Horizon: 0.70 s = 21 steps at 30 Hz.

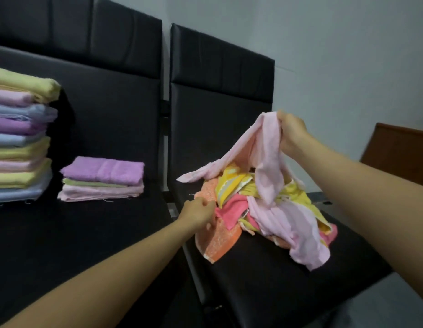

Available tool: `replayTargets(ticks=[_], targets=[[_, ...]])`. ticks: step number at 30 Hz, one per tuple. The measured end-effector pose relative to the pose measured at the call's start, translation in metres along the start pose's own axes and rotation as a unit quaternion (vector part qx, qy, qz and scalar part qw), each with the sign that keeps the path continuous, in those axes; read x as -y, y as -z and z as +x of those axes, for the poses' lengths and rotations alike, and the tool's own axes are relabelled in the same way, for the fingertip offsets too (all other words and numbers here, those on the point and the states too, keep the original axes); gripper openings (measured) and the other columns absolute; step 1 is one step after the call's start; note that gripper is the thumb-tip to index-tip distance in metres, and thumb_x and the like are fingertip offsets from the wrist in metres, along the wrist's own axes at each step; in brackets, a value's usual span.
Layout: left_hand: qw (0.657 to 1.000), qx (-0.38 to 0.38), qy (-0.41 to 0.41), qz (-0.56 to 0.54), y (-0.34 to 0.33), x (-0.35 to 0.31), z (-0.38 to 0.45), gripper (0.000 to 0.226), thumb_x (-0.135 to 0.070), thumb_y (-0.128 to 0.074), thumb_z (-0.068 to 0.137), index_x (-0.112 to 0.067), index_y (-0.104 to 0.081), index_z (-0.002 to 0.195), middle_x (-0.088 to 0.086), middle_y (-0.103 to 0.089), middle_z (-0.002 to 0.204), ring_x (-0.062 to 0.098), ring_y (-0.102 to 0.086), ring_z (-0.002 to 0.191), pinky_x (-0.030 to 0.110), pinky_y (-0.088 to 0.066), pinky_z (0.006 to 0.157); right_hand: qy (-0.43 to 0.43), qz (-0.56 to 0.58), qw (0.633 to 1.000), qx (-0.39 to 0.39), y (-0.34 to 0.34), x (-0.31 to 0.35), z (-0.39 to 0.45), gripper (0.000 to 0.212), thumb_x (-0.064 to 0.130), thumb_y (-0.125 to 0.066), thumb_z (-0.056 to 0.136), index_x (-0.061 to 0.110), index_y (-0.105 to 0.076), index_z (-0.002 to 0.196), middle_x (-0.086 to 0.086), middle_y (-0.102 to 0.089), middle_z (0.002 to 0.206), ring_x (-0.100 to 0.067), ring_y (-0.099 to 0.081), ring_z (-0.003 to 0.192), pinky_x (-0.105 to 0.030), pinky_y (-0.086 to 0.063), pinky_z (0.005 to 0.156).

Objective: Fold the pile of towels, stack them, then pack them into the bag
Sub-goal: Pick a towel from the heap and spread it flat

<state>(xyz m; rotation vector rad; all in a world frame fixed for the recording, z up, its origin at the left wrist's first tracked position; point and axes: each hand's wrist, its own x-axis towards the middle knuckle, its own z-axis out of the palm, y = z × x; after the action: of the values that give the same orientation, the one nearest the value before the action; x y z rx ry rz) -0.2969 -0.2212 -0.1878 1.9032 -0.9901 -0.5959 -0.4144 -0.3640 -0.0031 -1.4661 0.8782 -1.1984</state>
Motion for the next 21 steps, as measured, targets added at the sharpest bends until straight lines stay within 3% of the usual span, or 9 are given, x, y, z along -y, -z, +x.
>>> replayTargets(ticks=[3,5,7,11,14,18,20,21], targets=[[0.996,-0.080,-0.023,-0.037,0.024,-0.023,-0.010,0.033,-0.039,-0.039,0.097,-0.014,-0.057,0.086,0.015,-0.059,0.110,0.030,-0.061,0.092,0.039,-0.054,0.082,0.003,0.142,0.989,0.028,-0.011,0.053,-0.013,0.018,0.006,-0.046,0.094,-0.001,-0.060,0.103,-0.013,-0.065,0.092,-0.026,-0.066,0.088,-0.037,-0.056,0.081],[0.985,-0.096,-0.054,-0.130,0.048,-0.057,-0.023,0.037,-0.041,-0.036,0.100,-0.013,-0.059,0.090,0.014,-0.060,0.109,0.028,-0.060,0.089,0.041,-0.054,0.086,0.022,0.184,0.982,0.027,-0.024,0.090,-0.022,0.028,0.009,-0.050,0.091,-0.004,-0.061,0.114,-0.019,-0.068,0.108,-0.033,-0.067,0.100,-0.042,-0.057,0.085],[0.965,-0.091,-0.058,-0.241,0.074,-0.087,-0.038,0.044,-0.044,-0.032,0.103,-0.012,-0.061,0.095,0.010,-0.060,0.104,0.024,-0.058,0.090,0.040,-0.053,0.086,0.039,0.236,0.969,0.055,-0.042,0.127,-0.037,0.026,0.006,-0.049,0.089,-0.006,-0.062,0.109,-0.023,-0.064,0.120,-0.037,-0.063,0.111,-0.048,-0.052,0.095],[0.894,-0.018,-0.025,-0.447,0.132,-0.124,-0.075,0.064,-0.059,-0.024,0.100,-0.008,-0.059,0.115,0.013,-0.065,0.108,0.025,-0.062,0.099,0.038,-0.051,0.086,0.053,0.287,0.948,0.123,-0.092,0.185,-0.077,0.022,0.008,-0.043,0.093,-0.003,-0.062,0.095,-0.021,-0.064,0.114,-0.035,-0.060,0.114,-0.046,-0.047,0.102],[0.873,-0.014,-0.015,-0.488,0.174,-0.125,-0.096,0.080,-0.070,-0.022,0.094,-0.005,-0.058,0.124,0.017,-0.066,0.118,0.030,-0.063,0.106,0.043,-0.051,0.093,0.057,0.278,0.945,0.165,-0.136,0.210,-0.109,0.018,0.006,-0.043,0.090,0.000,-0.061,0.091,-0.018,-0.063,0.098,-0.033,-0.063,0.095,-0.042,-0.052,0.094],[0.872,-0.034,-0.032,-0.488,0.226,-0.108,-0.125,0.093,-0.079,-0.018,0.088,-0.006,-0.063,0.124,0.016,-0.067,0.119,0.032,-0.062,0.111,0.041,-0.051,0.088,0.034,0.268,0.938,0.218,-0.193,0.218,-0.148,0.026,0.005,-0.045,0.090,0.008,-0.053,0.066,-0.007,-0.055,0.066,-0.021,-0.056,0.063,-0.027,-0.049,0.062],[0.862,-0.074,-0.060,-0.498,0.253,-0.094,-0.133,0.087,-0.077,-0.024,0.088,-0.009,-0.056,0.132,0.016,-0.061,0.129,0.033,-0.055,0.122,0.042,-0.045,0.097,0.015,0.270,0.932,0.243,-0.218,0.215,-0.167,0.026,0.005,-0.047,0.091,0.006,-0.055,0.066,-0.008,-0.056,0.068,-0.022,-0.057,0.063,-0.028,-0.050,0.062],[0.858,-0.102,-0.066,-0.499,0.268,-0.086,-0.135,0.083,-0.077,-0.030,0.087,-0.011,-0.058,0.127,0.016,-0.062,0.124,0.031,-0.057,0.119,0.040,-0.044,0.098,0.003,0.272,0.928,0.254,-0.230,0.212,-0.176,0.026,0.005,-0.047,0.091,0.004,-0.057,0.067,-0.009,-0.058,0.069,-0.023,-0.058,0.064,-0.030,-0.051,0.065]])
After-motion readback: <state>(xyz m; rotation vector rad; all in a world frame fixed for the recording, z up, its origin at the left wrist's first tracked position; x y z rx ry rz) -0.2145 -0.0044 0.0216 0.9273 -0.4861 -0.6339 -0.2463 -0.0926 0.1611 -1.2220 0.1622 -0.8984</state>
